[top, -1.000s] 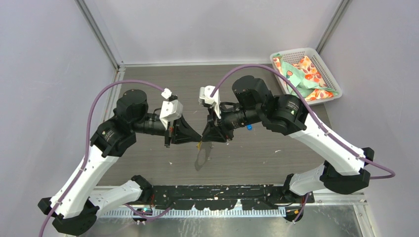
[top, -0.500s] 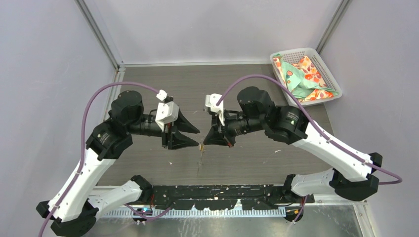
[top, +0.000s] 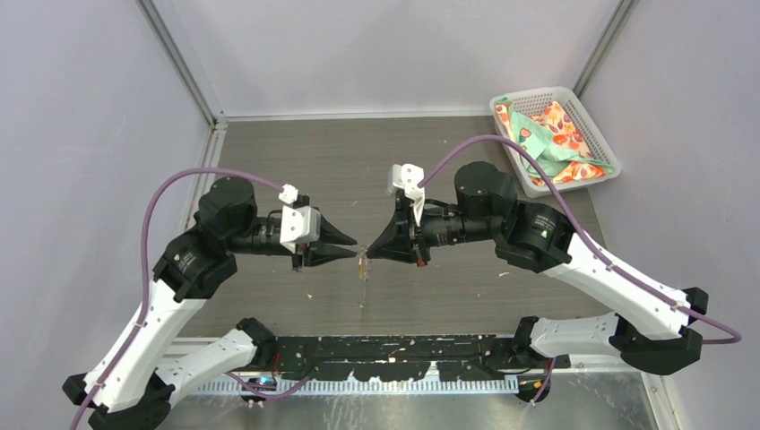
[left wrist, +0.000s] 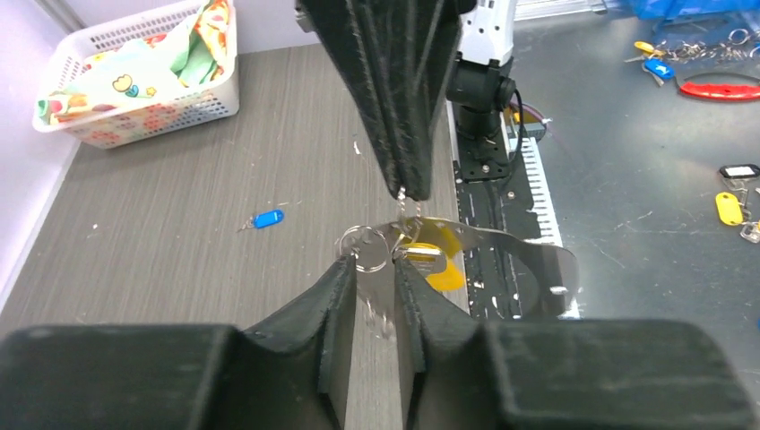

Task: Put the keys on the keyring
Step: Adjust the key on the keyring.

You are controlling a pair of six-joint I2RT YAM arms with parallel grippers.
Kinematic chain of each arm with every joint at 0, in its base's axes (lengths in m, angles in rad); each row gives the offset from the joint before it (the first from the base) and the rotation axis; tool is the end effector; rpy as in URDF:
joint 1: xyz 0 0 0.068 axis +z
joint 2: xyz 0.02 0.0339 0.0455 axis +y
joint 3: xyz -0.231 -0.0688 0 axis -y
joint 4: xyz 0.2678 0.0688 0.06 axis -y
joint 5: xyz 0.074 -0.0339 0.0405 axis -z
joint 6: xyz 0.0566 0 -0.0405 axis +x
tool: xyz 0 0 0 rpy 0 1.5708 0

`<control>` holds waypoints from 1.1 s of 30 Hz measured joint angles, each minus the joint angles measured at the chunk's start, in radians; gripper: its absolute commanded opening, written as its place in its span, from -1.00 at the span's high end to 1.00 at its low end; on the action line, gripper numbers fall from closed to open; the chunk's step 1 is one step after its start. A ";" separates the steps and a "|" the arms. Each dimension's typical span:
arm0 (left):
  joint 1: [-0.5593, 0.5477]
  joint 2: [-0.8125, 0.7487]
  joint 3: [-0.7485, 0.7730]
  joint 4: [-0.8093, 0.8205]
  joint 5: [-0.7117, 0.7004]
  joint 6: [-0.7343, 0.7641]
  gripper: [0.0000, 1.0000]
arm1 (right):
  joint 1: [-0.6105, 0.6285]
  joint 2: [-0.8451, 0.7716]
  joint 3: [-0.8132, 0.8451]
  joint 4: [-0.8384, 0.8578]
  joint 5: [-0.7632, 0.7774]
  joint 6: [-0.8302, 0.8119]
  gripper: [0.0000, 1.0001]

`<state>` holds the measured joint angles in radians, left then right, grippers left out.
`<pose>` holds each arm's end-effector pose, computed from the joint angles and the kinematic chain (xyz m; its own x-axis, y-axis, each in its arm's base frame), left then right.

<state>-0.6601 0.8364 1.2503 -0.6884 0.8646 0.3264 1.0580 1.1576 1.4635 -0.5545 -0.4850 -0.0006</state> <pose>0.1259 -0.1523 0.4176 0.1103 0.1778 -0.9779 0.9935 0.0069 0.1133 0.1167 0.2611 0.4324 -0.1201 -0.2144 -0.9693 -0.9927 0.0402 0.1141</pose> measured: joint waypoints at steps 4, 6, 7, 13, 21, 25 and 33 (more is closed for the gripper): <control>0.000 0.012 0.000 0.026 -0.007 0.004 0.88 | 0.000 -0.005 -0.029 0.038 -0.007 0.022 0.99; 0.000 0.014 0.000 0.026 -0.006 0.000 0.98 | -0.001 -0.006 -0.037 0.048 -0.007 0.029 0.99; 0.000 0.014 0.000 0.027 -0.002 -0.004 0.99 | -0.001 -0.006 -0.040 0.054 -0.007 0.032 0.99; 0.000 0.014 -0.004 0.041 0.034 -0.018 0.99 | -0.001 -0.023 -0.054 0.088 -0.006 0.042 0.98; 0.000 0.014 -0.047 0.119 0.095 -0.126 0.99 | -0.001 -0.072 -0.134 0.185 0.002 0.076 0.99; -0.003 0.021 -0.085 0.175 0.112 -0.200 0.99 | -0.001 -0.087 -0.174 0.240 0.006 0.102 0.99; -0.019 0.021 -0.114 0.211 0.130 -0.244 0.98 | 0.001 -0.144 -0.274 0.356 0.089 0.128 0.98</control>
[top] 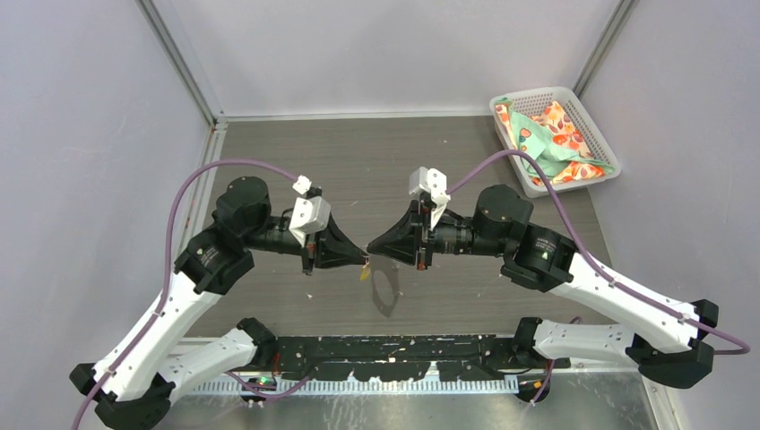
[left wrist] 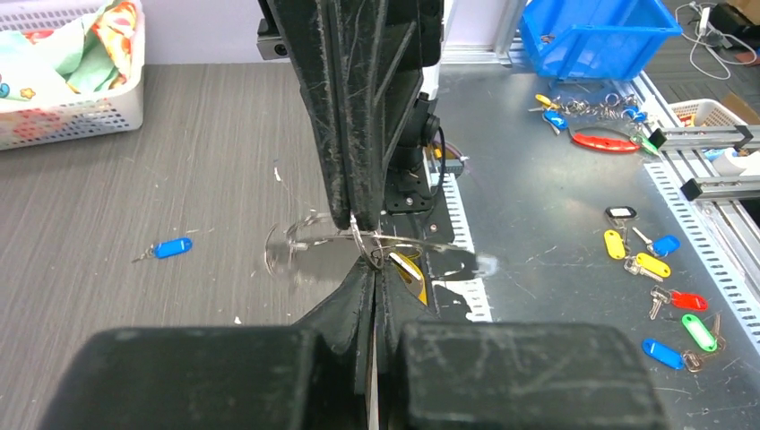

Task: Put the keys on the keyring
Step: Adjust the key on the keyring, then place the keyring at the center of the board.

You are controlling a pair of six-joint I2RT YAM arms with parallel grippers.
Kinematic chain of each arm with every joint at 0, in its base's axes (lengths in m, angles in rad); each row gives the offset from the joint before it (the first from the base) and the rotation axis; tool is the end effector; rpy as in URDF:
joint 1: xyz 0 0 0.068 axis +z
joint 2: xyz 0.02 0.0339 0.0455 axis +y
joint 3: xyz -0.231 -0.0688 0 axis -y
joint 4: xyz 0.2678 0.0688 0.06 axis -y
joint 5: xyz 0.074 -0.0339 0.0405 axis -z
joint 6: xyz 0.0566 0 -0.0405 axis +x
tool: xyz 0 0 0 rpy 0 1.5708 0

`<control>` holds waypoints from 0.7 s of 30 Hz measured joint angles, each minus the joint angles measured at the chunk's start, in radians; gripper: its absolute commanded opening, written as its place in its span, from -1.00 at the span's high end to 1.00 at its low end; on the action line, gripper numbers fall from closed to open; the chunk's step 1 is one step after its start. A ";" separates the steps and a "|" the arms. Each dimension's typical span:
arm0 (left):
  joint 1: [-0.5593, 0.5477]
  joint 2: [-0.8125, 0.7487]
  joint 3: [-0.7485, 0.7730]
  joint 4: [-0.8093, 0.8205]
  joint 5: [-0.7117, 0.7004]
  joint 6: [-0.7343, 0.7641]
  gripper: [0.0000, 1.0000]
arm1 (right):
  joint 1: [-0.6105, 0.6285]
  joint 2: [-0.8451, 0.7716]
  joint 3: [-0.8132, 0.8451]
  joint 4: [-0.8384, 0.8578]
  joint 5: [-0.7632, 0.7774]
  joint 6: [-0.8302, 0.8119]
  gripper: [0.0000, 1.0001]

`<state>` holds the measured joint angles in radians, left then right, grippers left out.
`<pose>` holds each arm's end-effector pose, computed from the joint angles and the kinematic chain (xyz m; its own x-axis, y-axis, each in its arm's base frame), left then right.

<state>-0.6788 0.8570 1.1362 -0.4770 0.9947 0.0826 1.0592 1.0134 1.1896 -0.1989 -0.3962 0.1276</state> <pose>0.1356 -0.1703 0.3990 -0.0714 0.1154 -0.9908 0.9913 -0.1021 -0.0833 0.1166 0.2523 0.4127 -0.1374 -0.0050 -0.9905 -0.9838 0.1168 0.1359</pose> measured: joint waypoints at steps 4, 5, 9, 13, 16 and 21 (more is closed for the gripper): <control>0.000 -0.011 0.000 -0.006 0.008 0.009 0.19 | 0.000 -0.008 -0.010 0.021 0.047 0.002 0.98; -0.002 -0.015 0.001 -0.011 0.016 0.015 0.03 | -0.001 -0.008 -0.010 0.022 0.065 0.001 0.98; -0.007 -0.036 0.016 -0.059 0.019 0.060 -0.14 | -0.001 -0.011 -0.024 0.031 0.133 -0.001 0.98; -0.007 -0.050 0.027 -0.125 -0.072 0.099 -0.39 | -0.001 -0.026 -0.053 0.032 0.179 -0.013 0.98; 0.000 -0.047 0.029 -0.155 -0.213 0.107 -0.67 | -0.001 -0.026 -0.063 0.031 0.213 -0.023 0.99; 0.164 0.045 0.034 -0.167 -0.441 0.071 -0.99 | -0.001 -0.026 -0.119 0.026 0.285 -0.043 0.98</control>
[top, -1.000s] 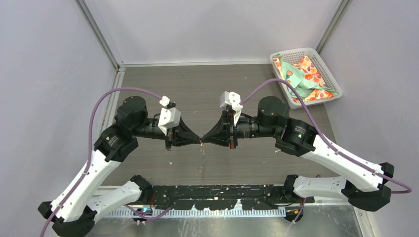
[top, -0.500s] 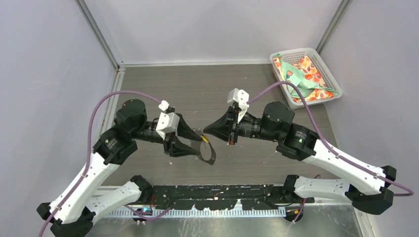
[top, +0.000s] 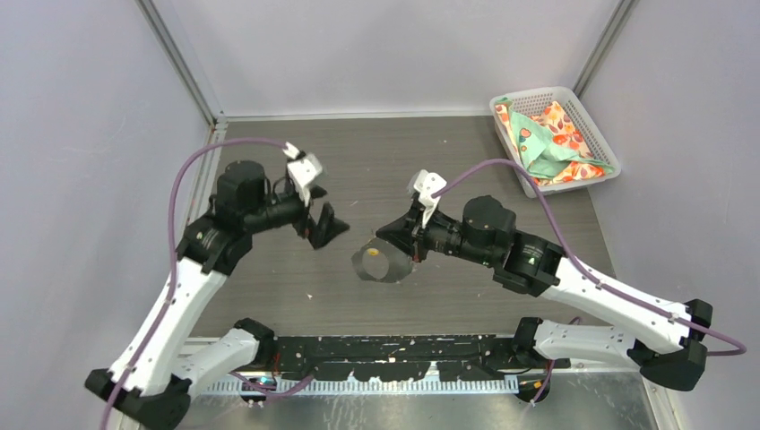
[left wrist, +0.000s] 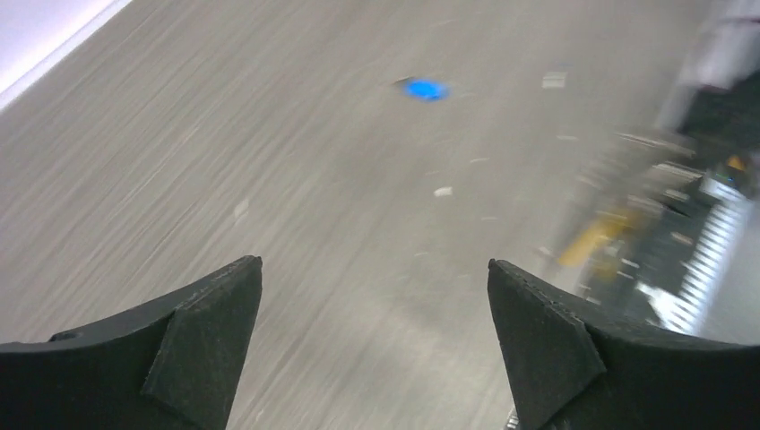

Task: Put the keys on the keyring
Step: Place the keyring at the center of the board, then reset both arms

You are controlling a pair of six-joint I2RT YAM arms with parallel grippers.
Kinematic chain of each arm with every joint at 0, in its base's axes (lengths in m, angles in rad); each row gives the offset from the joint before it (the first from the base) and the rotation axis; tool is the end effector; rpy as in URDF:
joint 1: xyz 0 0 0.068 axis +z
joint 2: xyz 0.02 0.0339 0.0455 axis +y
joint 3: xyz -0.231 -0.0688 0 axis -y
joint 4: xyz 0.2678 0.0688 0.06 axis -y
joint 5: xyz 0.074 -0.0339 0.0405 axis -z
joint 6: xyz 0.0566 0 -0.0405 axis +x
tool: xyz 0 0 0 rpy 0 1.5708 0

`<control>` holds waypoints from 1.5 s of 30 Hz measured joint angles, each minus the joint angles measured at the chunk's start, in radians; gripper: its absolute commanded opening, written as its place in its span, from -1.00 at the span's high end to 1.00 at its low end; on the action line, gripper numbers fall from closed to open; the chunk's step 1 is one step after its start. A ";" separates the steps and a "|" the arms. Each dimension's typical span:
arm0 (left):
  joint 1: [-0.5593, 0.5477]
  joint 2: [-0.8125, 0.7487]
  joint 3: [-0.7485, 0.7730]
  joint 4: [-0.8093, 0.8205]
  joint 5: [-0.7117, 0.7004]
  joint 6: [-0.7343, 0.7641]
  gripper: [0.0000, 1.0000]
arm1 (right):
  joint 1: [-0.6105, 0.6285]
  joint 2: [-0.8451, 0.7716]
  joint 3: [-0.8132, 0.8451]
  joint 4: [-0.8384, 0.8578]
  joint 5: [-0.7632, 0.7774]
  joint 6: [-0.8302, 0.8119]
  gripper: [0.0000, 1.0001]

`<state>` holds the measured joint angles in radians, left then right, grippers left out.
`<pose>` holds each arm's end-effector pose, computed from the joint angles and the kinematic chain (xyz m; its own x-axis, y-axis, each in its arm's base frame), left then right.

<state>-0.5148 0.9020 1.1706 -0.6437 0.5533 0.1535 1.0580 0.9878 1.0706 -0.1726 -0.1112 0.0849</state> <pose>0.1879 -0.1405 0.3789 -0.1860 0.2547 -0.9490 0.8833 0.4663 -0.0480 0.1341 0.2510 0.3766 -0.1219 -0.0447 -0.9915 -0.9132 0.3965 0.0944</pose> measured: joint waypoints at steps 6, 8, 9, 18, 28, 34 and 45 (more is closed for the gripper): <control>0.341 0.227 -0.012 0.000 -0.163 -0.018 -0.99 | -0.014 0.078 -0.105 0.059 0.083 -0.016 0.98; 0.430 0.298 -0.017 -0.005 -0.180 -0.016 -0.99 | -0.027 0.139 -0.151 0.125 0.100 -0.010 0.98; 0.465 0.324 -0.020 -0.005 -0.188 -0.015 -1.00 | -0.035 0.172 -0.169 0.154 0.106 -0.008 0.98; 0.600 0.358 -0.112 0.035 -0.189 0.017 -0.99 | -0.132 0.489 -0.213 0.460 0.163 -0.028 0.90; 0.603 0.319 -0.384 0.280 -0.159 0.019 -0.99 | -0.159 0.562 -0.332 0.498 0.251 0.043 0.28; 0.605 0.358 -0.462 0.441 -0.137 0.000 -1.00 | -0.163 0.443 -0.434 0.473 0.323 0.101 -1.00; 0.637 0.442 -0.658 0.958 -0.129 -0.082 -0.99 | -0.422 0.003 -0.584 0.441 0.783 0.149 -1.00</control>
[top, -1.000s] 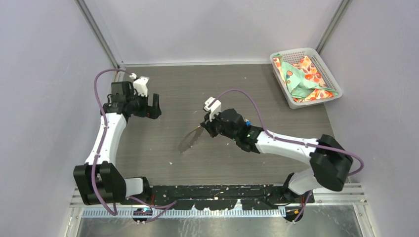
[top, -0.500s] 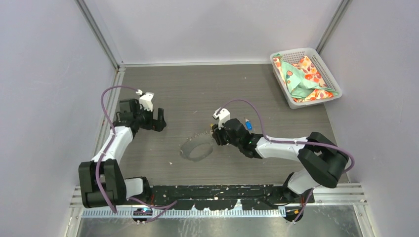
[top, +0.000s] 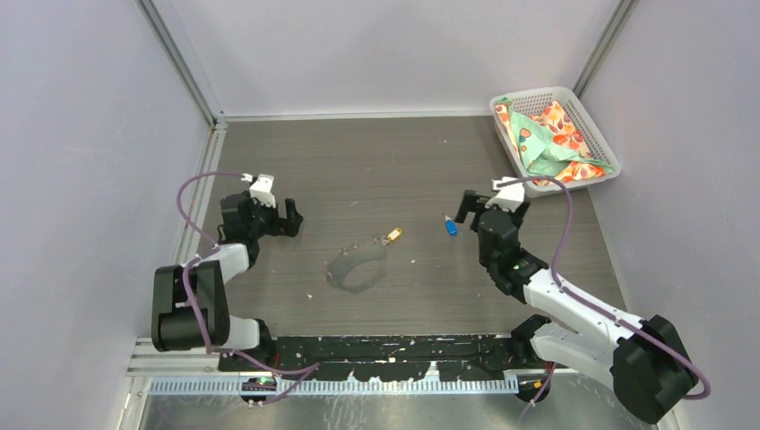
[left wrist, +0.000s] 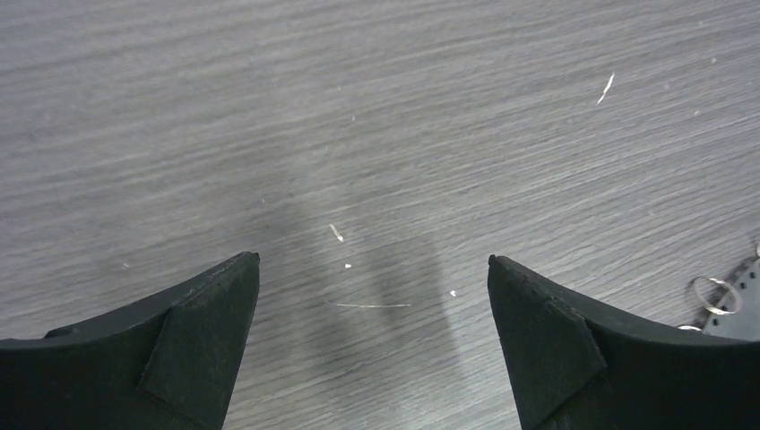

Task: Put the keys on the keyring
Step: Reset both arms

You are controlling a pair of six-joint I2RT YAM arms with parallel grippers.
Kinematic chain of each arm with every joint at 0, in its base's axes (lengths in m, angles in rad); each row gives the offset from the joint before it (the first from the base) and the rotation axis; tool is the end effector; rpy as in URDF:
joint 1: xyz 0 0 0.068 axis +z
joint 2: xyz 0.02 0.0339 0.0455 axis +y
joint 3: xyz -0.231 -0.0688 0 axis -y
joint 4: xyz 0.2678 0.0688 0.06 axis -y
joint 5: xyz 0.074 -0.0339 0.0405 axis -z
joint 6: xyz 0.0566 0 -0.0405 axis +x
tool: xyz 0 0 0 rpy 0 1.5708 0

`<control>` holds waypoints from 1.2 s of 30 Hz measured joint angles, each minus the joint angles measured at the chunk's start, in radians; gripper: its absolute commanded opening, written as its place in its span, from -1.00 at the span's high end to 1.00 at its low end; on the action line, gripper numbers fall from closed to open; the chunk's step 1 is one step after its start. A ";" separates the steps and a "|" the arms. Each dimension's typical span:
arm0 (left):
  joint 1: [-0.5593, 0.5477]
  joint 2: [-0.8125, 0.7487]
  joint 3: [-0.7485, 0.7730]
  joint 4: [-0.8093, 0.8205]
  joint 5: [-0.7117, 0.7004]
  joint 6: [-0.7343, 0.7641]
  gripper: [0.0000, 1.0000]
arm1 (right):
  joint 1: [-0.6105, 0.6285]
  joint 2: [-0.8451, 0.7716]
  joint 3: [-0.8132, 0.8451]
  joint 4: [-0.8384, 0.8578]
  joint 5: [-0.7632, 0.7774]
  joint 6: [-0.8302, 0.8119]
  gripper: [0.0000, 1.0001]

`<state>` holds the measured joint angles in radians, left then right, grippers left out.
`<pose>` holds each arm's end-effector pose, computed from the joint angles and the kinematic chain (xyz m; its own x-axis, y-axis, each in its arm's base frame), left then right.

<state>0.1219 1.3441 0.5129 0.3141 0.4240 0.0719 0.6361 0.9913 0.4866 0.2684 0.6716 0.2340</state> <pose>0.3027 0.0136 0.1191 -0.4719 0.0082 -0.8816 0.2788 0.9500 -0.1404 0.2397 0.1332 0.2021 -0.1782 0.0941 -0.9795 0.0647 0.9944 0.0837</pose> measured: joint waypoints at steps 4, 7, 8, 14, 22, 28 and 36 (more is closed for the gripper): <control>0.003 0.096 -0.113 0.260 -0.001 -0.050 -0.99 | -0.138 -0.023 -0.114 0.039 0.121 -0.019 -1.00; 0.003 0.161 -0.201 0.446 -0.002 -0.075 -0.99 | -0.235 -0.004 -0.162 0.082 0.146 -0.037 -1.00; 0.003 0.169 -0.222 0.485 -0.005 -0.084 -1.00 | -0.278 0.019 -0.169 0.115 0.145 -0.042 -1.00; 0.003 0.271 -0.303 0.793 -0.030 -0.121 -0.99 | -0.454 0.259 -0.186 0.352 0.112 -0.052 -1.00; -0.012 0.245 -0.208 0.740 -0.091 -0.139 -0.99 | -0.555 0.568 -0.181 0.589 -0.095 -0.084 -1.00; -0.050 0.238 -0.173 0.673 -0.125 -0.116 -0.99 | -0.625 0.577 -0.163 0.626 -0.213 -0.065 -1.00; -0.054 0.238 -0.173 0.650 -0.141 -0.112 -0.99 | -0.624 0.577 -0.163 0.648 -0.255 -0.061 -1.00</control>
<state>0.0677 1.5818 0.3401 0.9642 0.2829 -0.0399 0.0120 1.5684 0.3233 0.9165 0.4164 0.1726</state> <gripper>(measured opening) 0.996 0.996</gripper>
